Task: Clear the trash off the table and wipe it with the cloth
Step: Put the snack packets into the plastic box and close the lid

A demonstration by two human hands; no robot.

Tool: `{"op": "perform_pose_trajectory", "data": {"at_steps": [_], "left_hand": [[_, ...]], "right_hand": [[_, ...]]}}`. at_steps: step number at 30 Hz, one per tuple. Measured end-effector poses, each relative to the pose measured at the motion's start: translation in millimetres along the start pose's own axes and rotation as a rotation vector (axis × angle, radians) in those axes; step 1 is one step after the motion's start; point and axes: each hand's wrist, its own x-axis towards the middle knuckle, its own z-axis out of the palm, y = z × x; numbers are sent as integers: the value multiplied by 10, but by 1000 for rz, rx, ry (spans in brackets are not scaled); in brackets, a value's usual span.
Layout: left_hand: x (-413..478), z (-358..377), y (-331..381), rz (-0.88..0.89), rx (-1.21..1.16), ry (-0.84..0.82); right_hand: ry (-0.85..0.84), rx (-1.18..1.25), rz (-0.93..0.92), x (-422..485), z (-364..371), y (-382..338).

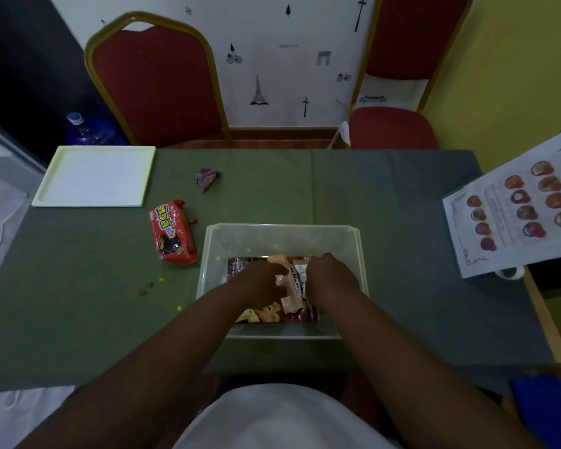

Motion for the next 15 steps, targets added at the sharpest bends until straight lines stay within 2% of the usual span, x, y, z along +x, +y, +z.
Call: {"op": "perform_pose_trajectory", "data": {"at_steps": [4, 6, 9, 13, 15], "left_hand": [[-314, -386, 33, 100, -226, 162], [-460, -637, -47, 127, -356, 313], [-547, -993, -339, 66, -485, 562], [-504, -1329, -993, -147, -670, 797], [-439, -1377, -1233, -251, -692, 822]], "right_hand": [[233, 83, -105, -13, -371, -129], [366, 155, -176, 29, -582, -241], [493, 291, -284, 207, -845, -480], [427, 342, -346, 682, -1004, -933], [380, 323, -348, 968, -1005, -1122]]}}
